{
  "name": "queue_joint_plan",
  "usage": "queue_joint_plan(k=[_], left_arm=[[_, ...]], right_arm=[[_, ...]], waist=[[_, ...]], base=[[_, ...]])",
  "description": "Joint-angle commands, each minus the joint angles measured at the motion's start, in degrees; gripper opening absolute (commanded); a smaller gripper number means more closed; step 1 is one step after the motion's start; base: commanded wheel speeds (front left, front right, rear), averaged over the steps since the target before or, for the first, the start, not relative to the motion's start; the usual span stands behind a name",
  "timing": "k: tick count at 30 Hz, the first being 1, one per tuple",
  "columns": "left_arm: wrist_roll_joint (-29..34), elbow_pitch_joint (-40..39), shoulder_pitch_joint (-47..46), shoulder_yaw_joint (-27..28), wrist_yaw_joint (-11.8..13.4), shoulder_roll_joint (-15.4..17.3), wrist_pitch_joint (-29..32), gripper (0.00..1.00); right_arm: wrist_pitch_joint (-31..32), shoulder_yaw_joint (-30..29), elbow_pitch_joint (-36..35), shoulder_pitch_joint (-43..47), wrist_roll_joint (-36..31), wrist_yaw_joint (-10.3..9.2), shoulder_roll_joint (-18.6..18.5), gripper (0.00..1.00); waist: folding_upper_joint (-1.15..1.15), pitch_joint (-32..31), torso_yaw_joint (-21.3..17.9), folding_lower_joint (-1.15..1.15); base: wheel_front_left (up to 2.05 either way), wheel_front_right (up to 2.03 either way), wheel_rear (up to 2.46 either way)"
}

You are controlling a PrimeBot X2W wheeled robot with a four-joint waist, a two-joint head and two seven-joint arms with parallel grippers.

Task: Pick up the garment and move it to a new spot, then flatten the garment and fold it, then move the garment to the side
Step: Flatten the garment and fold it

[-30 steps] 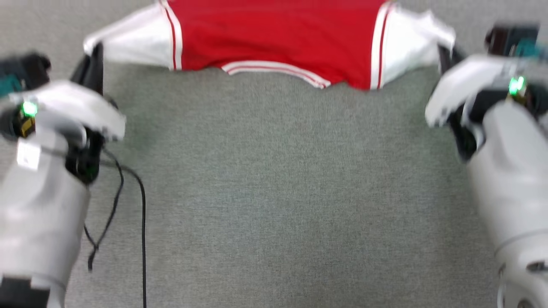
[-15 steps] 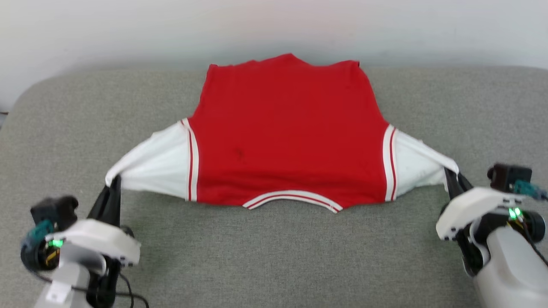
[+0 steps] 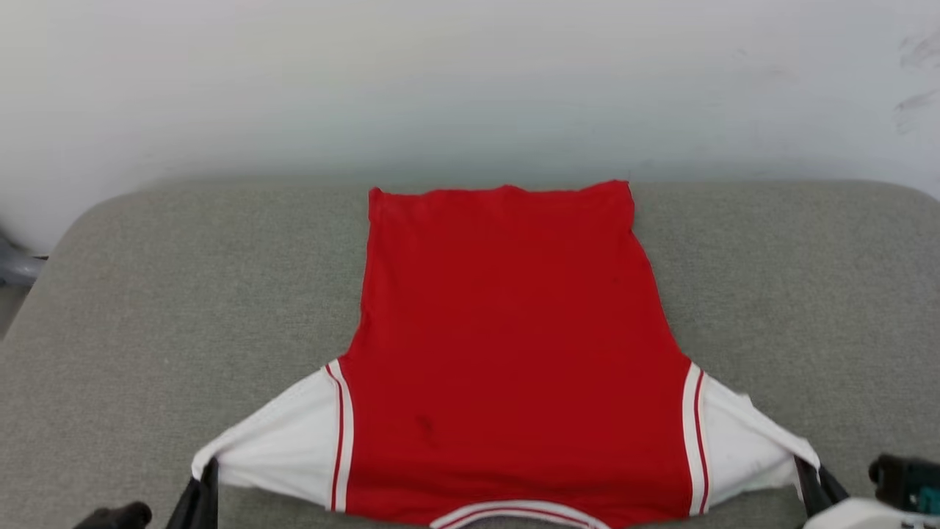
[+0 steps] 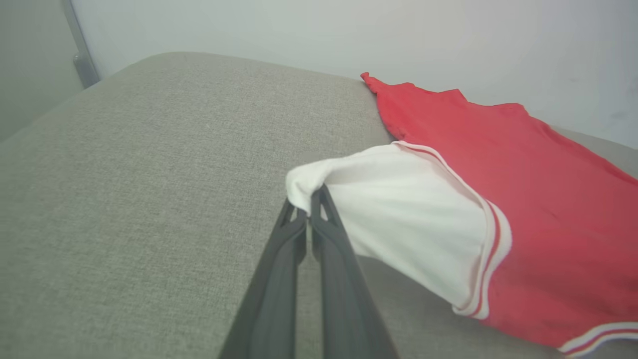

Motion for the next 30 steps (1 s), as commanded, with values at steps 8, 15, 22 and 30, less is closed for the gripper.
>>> queue_joint_plan(k=[8,15,22,30], left_arm=[[-0.2,-5.4,8.8,-1.2,1.9,-0.6,1.6,0.0],[0.4,-8.1,9.2,-2.4,1.6,-0.2,2.0,0.0],[2.4,-10.6,5.7,-4.8,1.3,-0.3,2.5,0.0],[4.5,-13.0,-1.5,-6.9,-0.3,-0.7,1.4,0.0]], right_arm=[[10.2,-2.2,-17.3,15.8,-2.5,-0.1,2.6,0.0],[11.9,-0.1,-21.3,17.8,-0.7,-0.08,2.7,0.74],[8.6,0.6,-23.0,10.5,-0.4,-0.07,2.7,1.0],[5.7,-2.6,-12.9,-11.3,-0.5,-0.07,2.7,1.0]], waist=[[0.0,-1.3,1.1,0.02],[0.0,-0.7,2.1,0.02],[0.0,2.1,3.8,0.02],[0.0,9.9,7.2,0.02]], base=[[0.0,0.0,0.0],[0.0,0.0,0.0],[0.0,0.0,0.0],[0.0,0.0,0.0]])
